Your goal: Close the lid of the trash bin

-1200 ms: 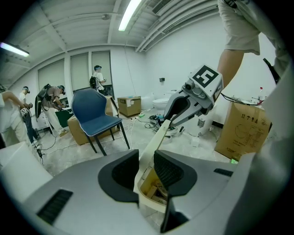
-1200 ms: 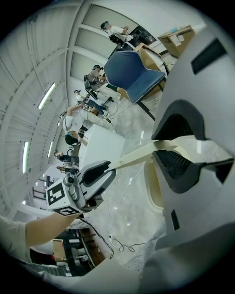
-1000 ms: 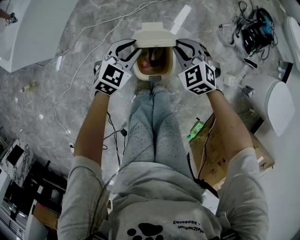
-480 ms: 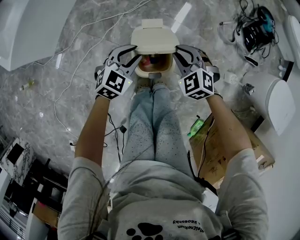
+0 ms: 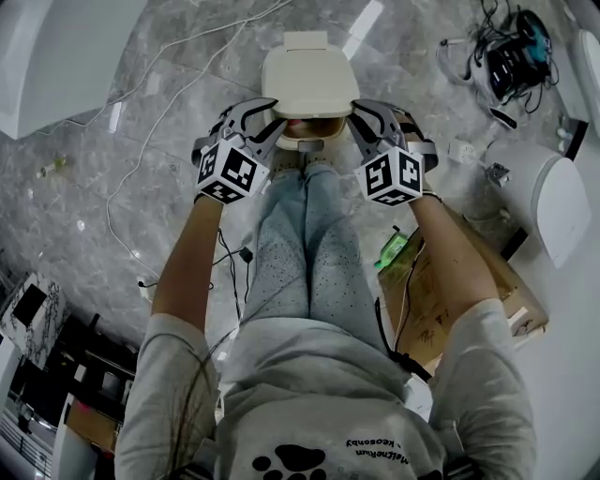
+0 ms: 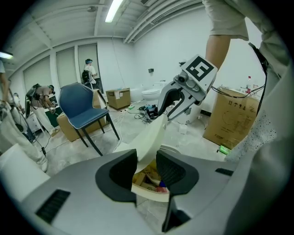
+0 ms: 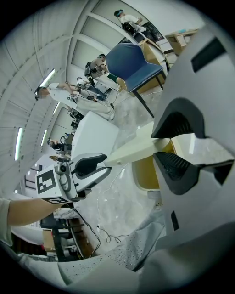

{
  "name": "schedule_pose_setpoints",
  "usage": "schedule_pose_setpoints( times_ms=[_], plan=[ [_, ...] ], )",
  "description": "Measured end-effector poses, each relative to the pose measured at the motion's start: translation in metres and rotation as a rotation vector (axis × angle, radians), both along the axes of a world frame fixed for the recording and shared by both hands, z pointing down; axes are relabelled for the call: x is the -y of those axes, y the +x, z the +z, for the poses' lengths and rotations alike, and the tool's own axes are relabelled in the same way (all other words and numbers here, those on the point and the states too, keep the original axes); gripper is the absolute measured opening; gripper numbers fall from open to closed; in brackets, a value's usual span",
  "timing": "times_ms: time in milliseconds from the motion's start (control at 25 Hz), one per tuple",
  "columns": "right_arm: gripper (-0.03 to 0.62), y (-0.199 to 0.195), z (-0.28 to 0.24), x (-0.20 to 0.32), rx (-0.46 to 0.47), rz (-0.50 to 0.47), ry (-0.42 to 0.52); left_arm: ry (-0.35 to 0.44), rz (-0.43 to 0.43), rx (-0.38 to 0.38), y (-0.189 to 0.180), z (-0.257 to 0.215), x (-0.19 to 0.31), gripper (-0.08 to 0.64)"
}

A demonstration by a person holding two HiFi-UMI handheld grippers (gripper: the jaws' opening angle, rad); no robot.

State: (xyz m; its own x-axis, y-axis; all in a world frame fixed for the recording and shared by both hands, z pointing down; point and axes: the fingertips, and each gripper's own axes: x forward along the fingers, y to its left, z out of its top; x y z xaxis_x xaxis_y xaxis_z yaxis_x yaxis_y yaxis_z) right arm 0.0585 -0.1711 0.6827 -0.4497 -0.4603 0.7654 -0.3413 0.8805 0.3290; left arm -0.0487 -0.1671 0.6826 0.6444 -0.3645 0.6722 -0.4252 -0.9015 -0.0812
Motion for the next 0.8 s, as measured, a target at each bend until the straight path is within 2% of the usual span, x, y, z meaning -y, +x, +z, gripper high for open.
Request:
schedule_pose_setpoints(
  times_ms=[480, 800],
  plan=[
    [0.118, 0.001, 0.028, -0.027, -0.069, -0.048, -0.013, -0.008, 0.071, 0.086, 0.001, 0.028, -0.027, 0.147],
    [0.118, 0.001, 0.047, -0.04, -0.115, -0.073, -0.009, 0.022, 0.117, 0.167, 0.0, 0.047, -0.04, 0.147]
  ],
)
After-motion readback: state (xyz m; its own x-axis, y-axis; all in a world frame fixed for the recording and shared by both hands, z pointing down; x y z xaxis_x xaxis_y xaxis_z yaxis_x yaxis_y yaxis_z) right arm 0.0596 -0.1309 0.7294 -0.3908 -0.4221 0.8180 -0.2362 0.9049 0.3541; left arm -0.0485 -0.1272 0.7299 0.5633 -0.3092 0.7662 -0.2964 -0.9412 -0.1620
